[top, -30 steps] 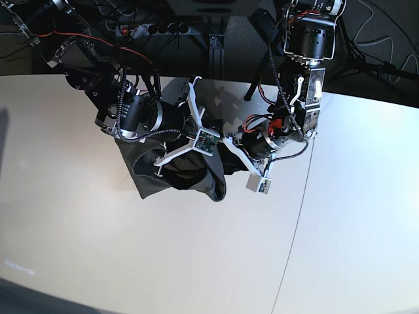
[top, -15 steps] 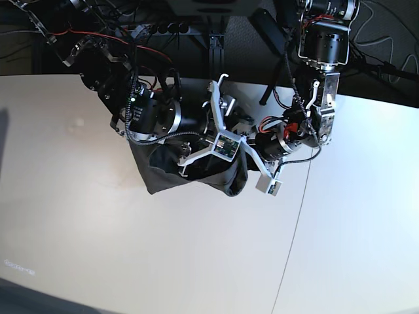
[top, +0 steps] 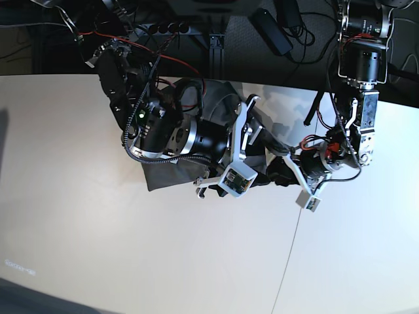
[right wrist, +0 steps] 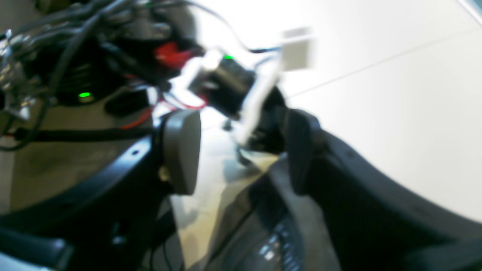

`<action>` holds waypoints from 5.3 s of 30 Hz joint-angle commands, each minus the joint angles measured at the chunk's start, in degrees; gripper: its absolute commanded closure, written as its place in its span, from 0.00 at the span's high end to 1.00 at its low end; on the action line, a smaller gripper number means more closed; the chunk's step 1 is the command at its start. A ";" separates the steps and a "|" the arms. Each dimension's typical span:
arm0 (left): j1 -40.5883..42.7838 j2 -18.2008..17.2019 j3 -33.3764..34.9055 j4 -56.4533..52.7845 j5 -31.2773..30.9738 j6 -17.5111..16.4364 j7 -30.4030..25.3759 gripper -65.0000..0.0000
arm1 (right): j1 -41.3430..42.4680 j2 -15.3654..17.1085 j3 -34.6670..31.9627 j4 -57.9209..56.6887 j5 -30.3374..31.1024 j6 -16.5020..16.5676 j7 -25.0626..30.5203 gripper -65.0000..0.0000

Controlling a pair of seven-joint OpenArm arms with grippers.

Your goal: Fold the T-shirt properly

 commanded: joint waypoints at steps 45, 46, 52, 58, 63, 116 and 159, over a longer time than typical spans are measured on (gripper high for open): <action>6.34 1.60 18.93 11.87 11.78 -1.36 -4.15 0.00 | 19.80 15.28 4.52 -42.10 14.71 3.32 -8.15 0.00; 5.03 1.60 18.93 10.58 12.20 -1.40 -4.70 0.00 | 18.58 16.92 4.52 -40.65 16.46 3.45 -8.70 0.00; -2.38 1.60 19.04 5.79 12.52 -1.53 -5.84 0.00 | 9.27 24.13 4.81 -28.68 21.70 4.33 -12.09 0.00; -7.30 3.15 19.04 3.23 12.52 -1.53 -9.77 0.00 | -0.31 25.97 7.63 -18.51 22.32 4.33 -12.87 0.00; -8.87 7.56 19.04 1.16 12.50 -1.53 -9.86 0.00 | -5.53 24.22 7.72 -14.27 22.75 4.33 -12.85 0.00; 55.95 -19.80 -14.84 26.49 0.68 -1.92 2.19 0.00 | -52.74 31.56 30.45 -12.61 21.73 4.26 -18.88 0.00; 6.60 -0.63 25.27 -44.92 16.87 10.95 -11.34 0.00 | -14.14 10.86 29.81 -80.70 5.84 -3.91 -14.78 0.00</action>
